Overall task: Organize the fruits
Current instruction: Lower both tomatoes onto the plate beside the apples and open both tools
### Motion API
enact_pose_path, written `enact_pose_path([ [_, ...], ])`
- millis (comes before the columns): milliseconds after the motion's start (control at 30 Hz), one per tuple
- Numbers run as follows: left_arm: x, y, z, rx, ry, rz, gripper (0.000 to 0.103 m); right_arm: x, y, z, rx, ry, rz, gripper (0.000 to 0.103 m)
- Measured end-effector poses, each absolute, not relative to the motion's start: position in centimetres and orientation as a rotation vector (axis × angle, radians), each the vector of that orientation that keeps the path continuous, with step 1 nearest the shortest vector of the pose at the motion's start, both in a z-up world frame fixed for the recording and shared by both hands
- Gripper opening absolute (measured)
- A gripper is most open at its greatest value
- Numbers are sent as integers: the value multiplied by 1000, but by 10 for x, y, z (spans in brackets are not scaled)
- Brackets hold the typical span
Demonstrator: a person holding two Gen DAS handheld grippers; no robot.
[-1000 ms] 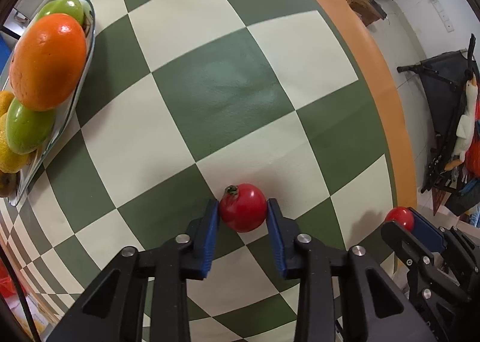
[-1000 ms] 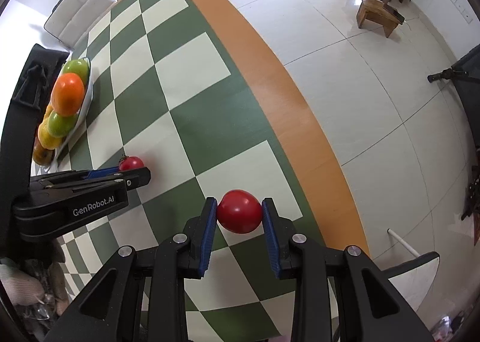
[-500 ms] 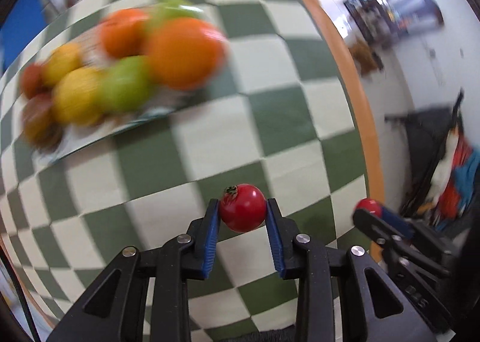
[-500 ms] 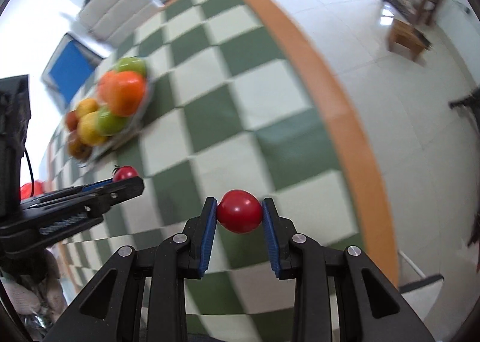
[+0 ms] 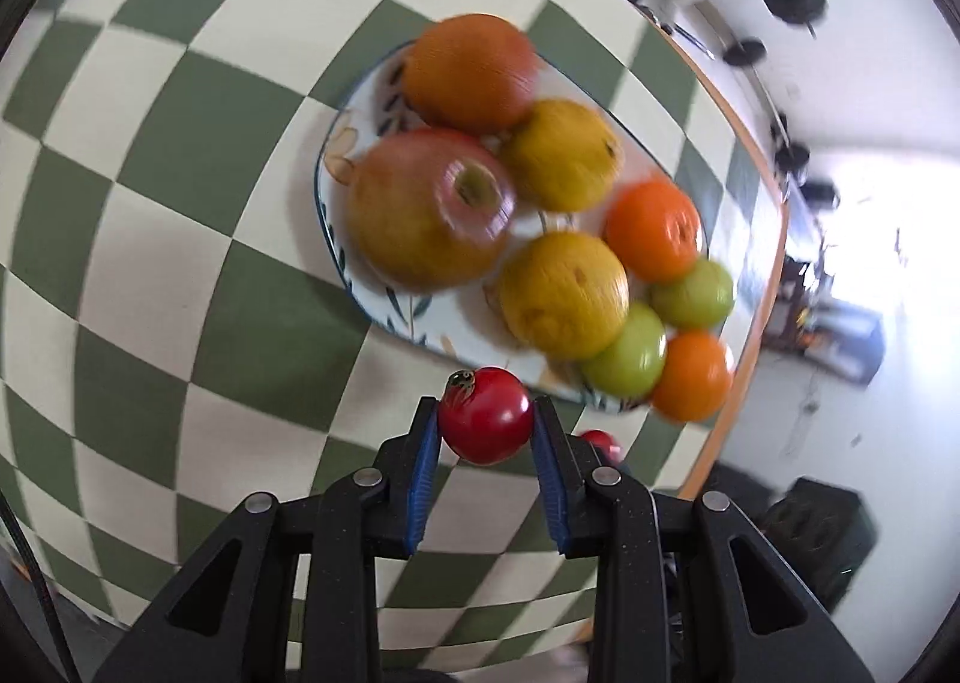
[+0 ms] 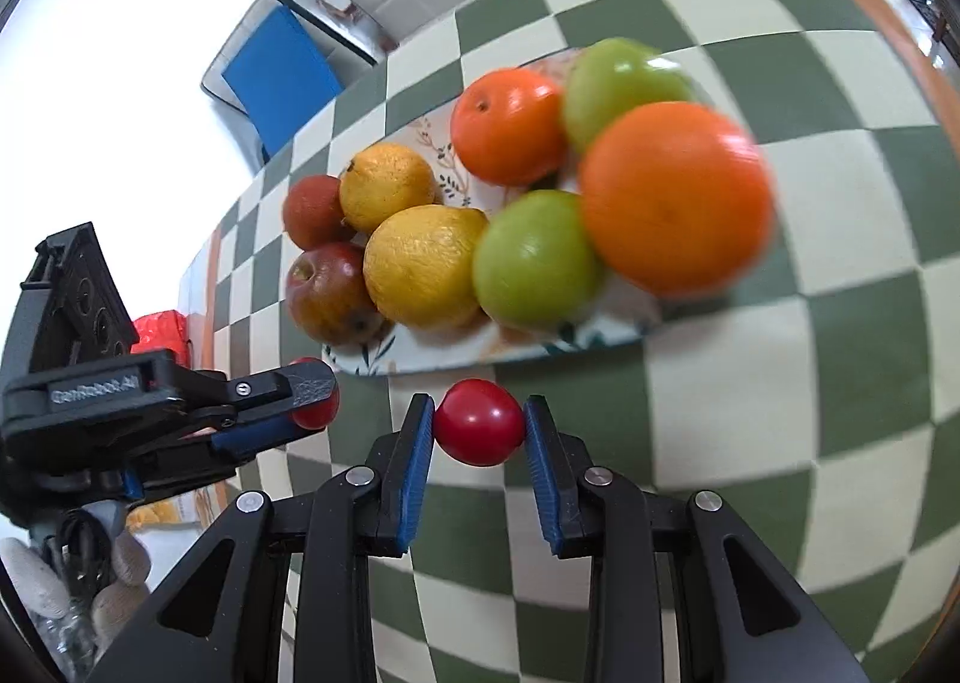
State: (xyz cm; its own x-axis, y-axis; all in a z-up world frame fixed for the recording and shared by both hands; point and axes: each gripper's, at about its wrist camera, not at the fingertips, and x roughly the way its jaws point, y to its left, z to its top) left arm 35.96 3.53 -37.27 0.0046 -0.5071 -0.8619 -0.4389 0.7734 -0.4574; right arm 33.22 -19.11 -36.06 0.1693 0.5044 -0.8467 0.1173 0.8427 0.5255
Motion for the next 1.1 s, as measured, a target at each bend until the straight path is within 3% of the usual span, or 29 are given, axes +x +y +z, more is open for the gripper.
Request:
enact_pose_path([
  [367,374,49,-414,-978,1699,-46,28,365,-162,-376,449,1428,275,33],
  [667,377,51,-414,-1029,1718,-59,30,367,-156,-376,418,1426,255,36],
  [833,378,44,-407,-995,1713,-77,30,362,-154,-370,393,1420,242,45],
  [933,379,39,-395,-908,1701,-74,30,355,-161,-357,373,1401,233,61],
  [1100,368,27,-358,-509,1653,-12,32,340,-176,-316,217,1332,168,89],
])
